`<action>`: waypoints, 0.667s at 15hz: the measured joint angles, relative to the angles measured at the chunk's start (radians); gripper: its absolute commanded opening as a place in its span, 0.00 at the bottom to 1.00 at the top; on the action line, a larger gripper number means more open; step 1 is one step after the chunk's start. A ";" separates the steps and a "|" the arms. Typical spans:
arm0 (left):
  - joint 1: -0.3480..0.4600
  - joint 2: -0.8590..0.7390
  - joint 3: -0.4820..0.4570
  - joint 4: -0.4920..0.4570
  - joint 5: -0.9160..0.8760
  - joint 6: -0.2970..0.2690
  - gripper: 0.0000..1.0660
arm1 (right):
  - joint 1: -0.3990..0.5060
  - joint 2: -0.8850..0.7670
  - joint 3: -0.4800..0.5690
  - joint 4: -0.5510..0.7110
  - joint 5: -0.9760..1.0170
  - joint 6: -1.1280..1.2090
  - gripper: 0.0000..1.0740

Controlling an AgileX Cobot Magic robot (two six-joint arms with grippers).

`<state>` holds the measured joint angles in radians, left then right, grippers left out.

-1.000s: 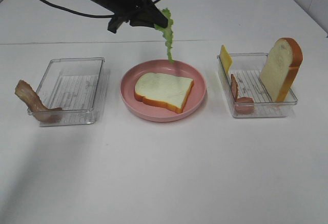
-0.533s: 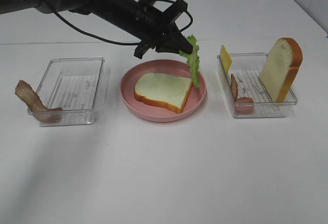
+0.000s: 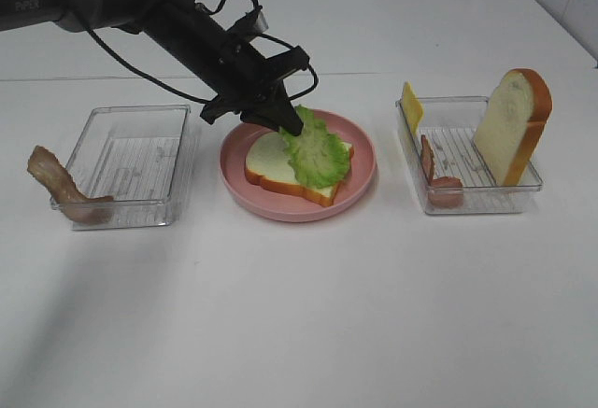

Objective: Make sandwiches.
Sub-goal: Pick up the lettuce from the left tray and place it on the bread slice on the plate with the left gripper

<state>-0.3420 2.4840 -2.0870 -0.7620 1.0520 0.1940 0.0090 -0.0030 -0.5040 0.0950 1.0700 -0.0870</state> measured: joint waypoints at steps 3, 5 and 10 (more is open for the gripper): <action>0.000 0.000 0.000 0.074 -0.008 -0.040 0.09 | 0.000 0.000 0.000 0.000 0.000 0.000 0.66; 0.000 0.000 0.000 0.081 -0.026 -0.047 0.38 | 0.000 0.000 0.000 0.000 0.000 0.000 0.66; 0.000 0.000 -0.117 0.144 -0.004 -0.066 0.69 | 0.000 0.000 0.000 0.000 0.000 0.000 0.66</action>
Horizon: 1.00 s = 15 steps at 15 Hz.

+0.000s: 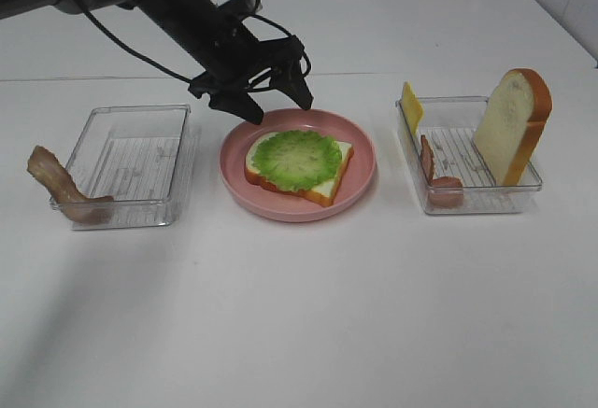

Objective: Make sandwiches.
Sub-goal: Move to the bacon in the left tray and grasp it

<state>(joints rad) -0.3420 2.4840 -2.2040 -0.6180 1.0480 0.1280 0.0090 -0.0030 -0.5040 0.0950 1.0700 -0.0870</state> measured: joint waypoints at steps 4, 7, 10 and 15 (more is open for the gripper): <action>0.000 -0.019 -0.102 0.163 0.097 -0.075 0.66 | 0.000 0.000 0.000 0.000 0.000 0.000 0.66; 0.017 -0.056 -0.201 0.417 0.163 -0.193 0.56 | 0.000 0.000 0.000 0.000 0.000 0.000 0.66; 0.057 -0.113 -0.168 0.435 0.163 -0.219 0.56 | 0.000 0.000 0.000 0.000 0.000 0.000 0.66; 0.117 -0.294 0.052 0.518 0.165 -0.240 0.56 | 0.000 0.000 0.000 0.000 0.000 0.000 0.66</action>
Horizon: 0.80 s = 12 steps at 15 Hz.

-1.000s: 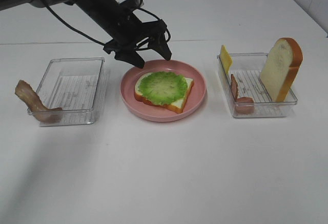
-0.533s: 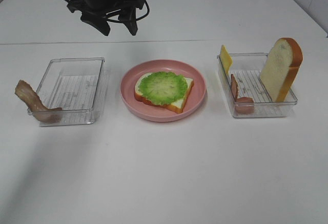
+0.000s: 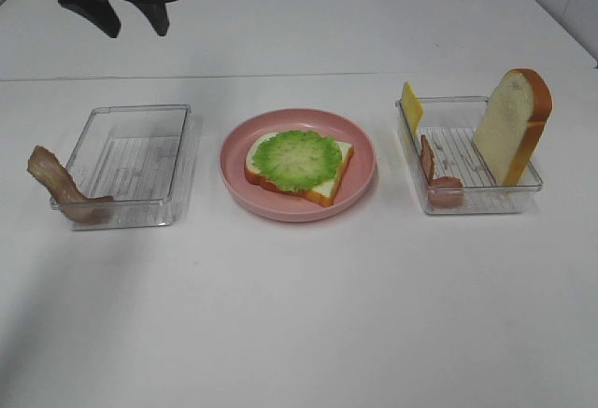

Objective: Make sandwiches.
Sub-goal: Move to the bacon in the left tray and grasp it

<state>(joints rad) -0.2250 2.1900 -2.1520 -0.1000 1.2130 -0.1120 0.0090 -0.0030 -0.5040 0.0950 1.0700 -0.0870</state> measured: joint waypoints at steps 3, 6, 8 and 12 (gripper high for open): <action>0.030 -0.119 0.148 0.048 0.001 -0.004 0.56 | 0.000 0.000 0.000 0.000 0.000 0.000 0.66; 0.098 -0.287 0.383 0.057 0.001 -0.004 0.56 | 0.000 0.000 0.000 0.000 0.000 0.000 0.66; 0.111 -0.364 0.525 0.066 -0.016 -0.004 0.56 | 0.000 0.000 0.000 0.000 0.000 0.000 0.66; 0.114 -0.457 0.770 0.073 -0.138 -0.016 0.56 | 0.000 0.000 0.000 0.000 0.000 0.000 0.66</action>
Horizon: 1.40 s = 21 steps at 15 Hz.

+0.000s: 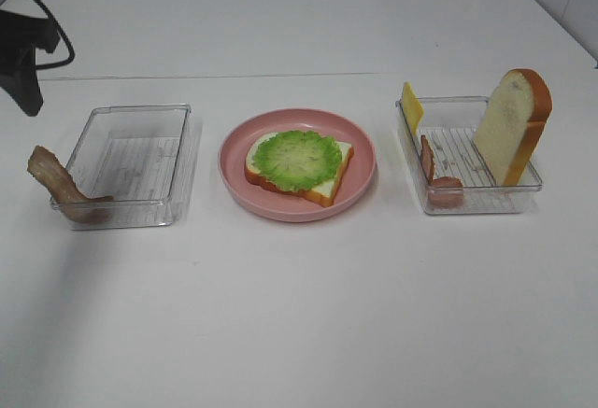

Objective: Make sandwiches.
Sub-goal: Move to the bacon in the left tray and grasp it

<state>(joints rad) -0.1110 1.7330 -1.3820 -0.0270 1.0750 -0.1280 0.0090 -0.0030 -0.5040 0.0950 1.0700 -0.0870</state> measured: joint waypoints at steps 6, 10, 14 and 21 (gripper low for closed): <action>0.000 0.012 0.156 0.038 -0.212 -0.040 0.56 | 0.000 0.000 0.000 0.000 0.000 0.000 0.66; 0.000 0.096 0.156 0.038 -0.282 -0.043 0.56 | 0.000 0.000 0.000 0.000 0.000 0.000 0.66; 0.000 0.158 0.139 0.035 -0.345 -0.043 0.56 | 0.000 0.000 0.000 0.000 0.000 0.000 0.66; 0.000 0.211 0.089 0.018 -0.346 -0.043 0.21 | 0.000 0.000 0.000 0.000 0.000 0.000 0.66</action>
<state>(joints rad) -0.1110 1.9440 -1.2930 -0.0090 0.7290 -0.1710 0.0090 -0.0030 -0.5040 0.0950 1.0700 -0.0870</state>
